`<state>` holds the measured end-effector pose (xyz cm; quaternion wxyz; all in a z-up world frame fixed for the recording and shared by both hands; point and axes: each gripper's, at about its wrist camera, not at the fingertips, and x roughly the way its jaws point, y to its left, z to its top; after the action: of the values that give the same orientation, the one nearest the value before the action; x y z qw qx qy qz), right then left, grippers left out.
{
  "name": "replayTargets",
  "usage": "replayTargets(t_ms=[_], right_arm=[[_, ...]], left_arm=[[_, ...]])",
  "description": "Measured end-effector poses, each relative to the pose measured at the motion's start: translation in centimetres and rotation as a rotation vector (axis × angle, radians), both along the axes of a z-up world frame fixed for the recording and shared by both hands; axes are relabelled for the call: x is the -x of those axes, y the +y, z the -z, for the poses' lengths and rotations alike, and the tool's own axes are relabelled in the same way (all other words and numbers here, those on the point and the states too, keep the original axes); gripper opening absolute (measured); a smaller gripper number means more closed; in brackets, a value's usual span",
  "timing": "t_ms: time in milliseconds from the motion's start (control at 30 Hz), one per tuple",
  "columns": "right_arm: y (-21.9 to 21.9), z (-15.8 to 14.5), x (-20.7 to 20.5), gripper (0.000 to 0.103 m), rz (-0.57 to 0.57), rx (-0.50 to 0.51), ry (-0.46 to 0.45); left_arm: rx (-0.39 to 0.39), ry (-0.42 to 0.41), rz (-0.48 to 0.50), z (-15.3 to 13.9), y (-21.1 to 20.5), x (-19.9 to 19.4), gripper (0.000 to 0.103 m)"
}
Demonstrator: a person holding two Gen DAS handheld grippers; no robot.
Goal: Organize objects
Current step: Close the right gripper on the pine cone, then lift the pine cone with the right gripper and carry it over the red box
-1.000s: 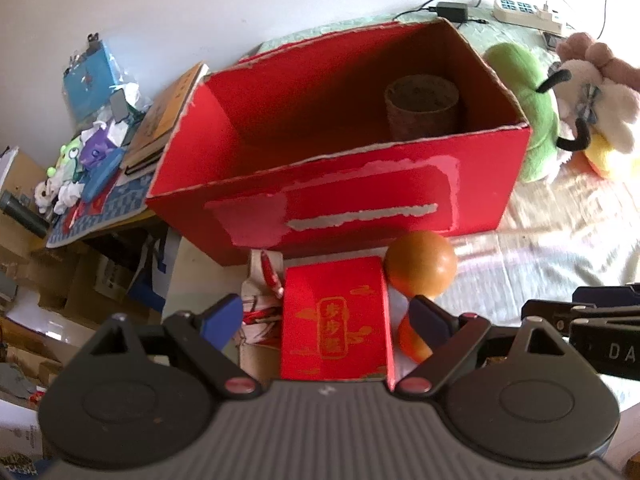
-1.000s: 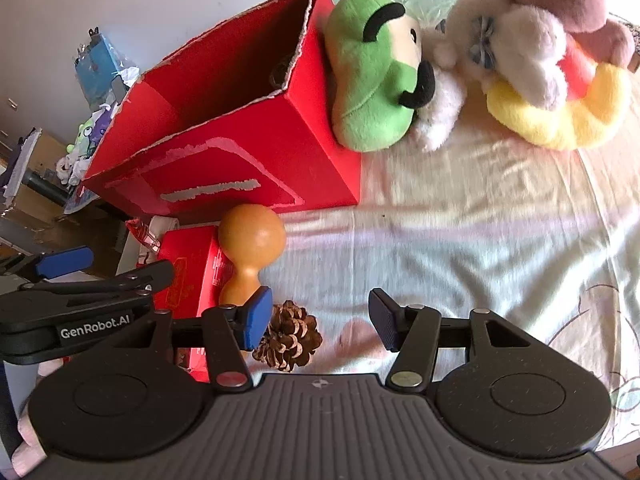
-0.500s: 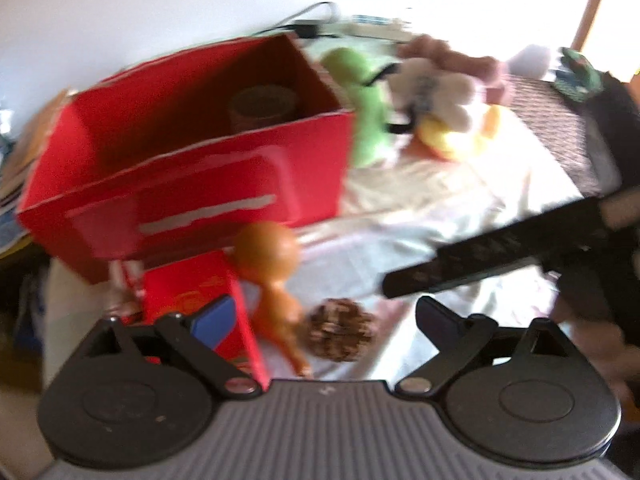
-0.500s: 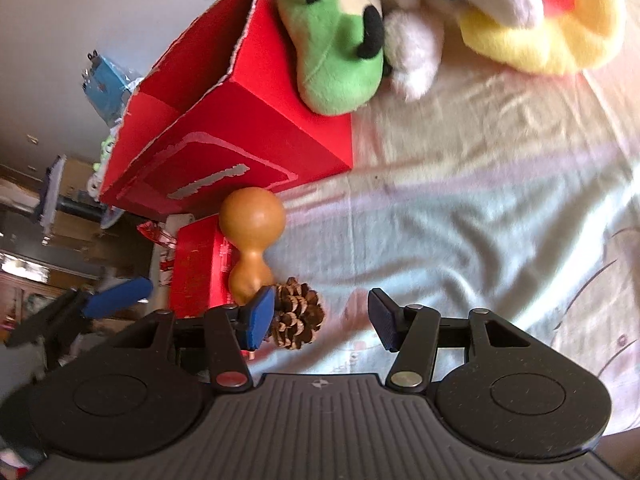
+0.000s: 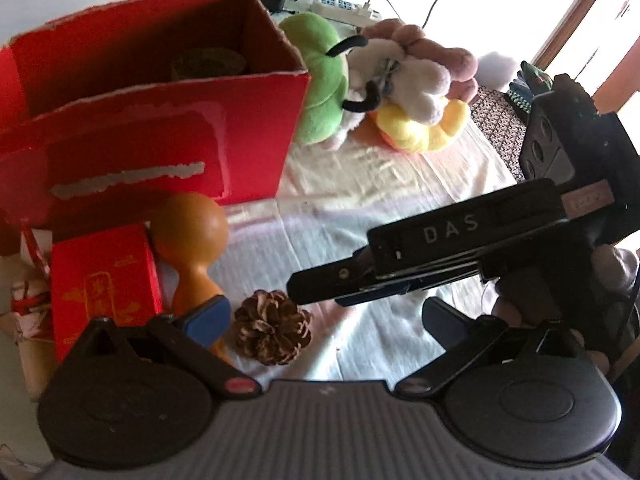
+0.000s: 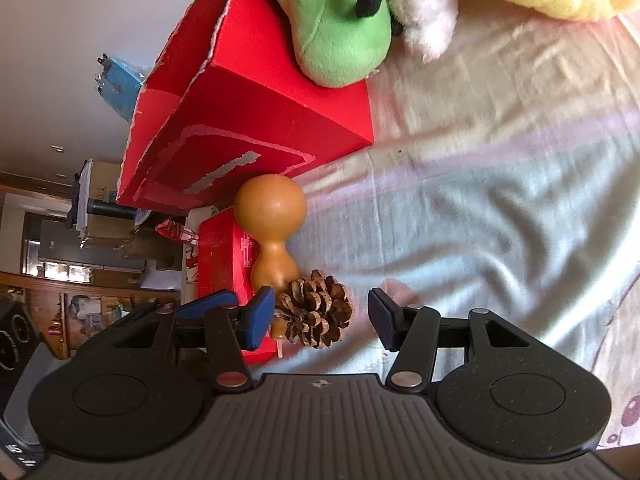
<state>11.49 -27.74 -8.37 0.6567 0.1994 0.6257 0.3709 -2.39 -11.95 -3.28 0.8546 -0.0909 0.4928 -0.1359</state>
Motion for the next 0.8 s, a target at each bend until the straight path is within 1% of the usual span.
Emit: replayTargets(t_ms=[100, 233, 333, 367, 400, 533, 600, 633, 700, 800], right_arm=[[0.3, 0.4, -0.2, 0.056, -0.015, -0.005, 0.016], [0.8, 0.9, -0.3, 0.056, -0.027, -0.009, 0.040], [1.0, 1.4, -0.4, 0.056, -0.029, -0.005, 0.058], [1.1, 1.6, -0.4, 0.056, -0.029, 0.000, 0.063], [1.3, 1.7, -0.3, 0.057, -0.032, 0.003, 0.066], [1.7, 2.2, -0.1, 0.056, -0.045, -0.001, 0.095], [1.8, 2.4, -0.1, 0.053, -0.045, -0.006, 0.106], [1.8, 2.4, 0.0, 0.048, -0.042, -0.013, 0.111], [1.6, 2.2, -0.1, 0.045, -0.037, -0.016, 0.104], [1.3, 1.8, 0.0, 0.044, -0.028, -0.003, 0.077]], left_arm=[[0.027, 0.027, 0.017, 0.6, 0.2, -0.4, 0.095], [0.036, 0.057, 0.030, 1.2, 0.4, -0.6, 0.083], [0.029, 0.054, 0.033, 1.5, 0.5, -0.7, 0.082], [0.026, 0.065, 0.035, 1.7, 0.5, -0.8, 0.078], [0.017, 0.076, 0.032, 1.9, 0.6, -0.9, 0.077], [0.002, 0.084, 0.016, 2.2, 1.2, -0.9, 0.077], [-0.006, 0.092, 0.034, 2.5, 0.9, -1.0, 0.072], [-0.019, 0.088, 0.042, 2.7, 0.7, -1.0, 0.074], [-0.041, 0.074, 0.054, 2.7, 0.4, -0.9, 0.073], [-0.032, 0.067, 0.052, 2.7, 0.4, -1.0, 0.063]])
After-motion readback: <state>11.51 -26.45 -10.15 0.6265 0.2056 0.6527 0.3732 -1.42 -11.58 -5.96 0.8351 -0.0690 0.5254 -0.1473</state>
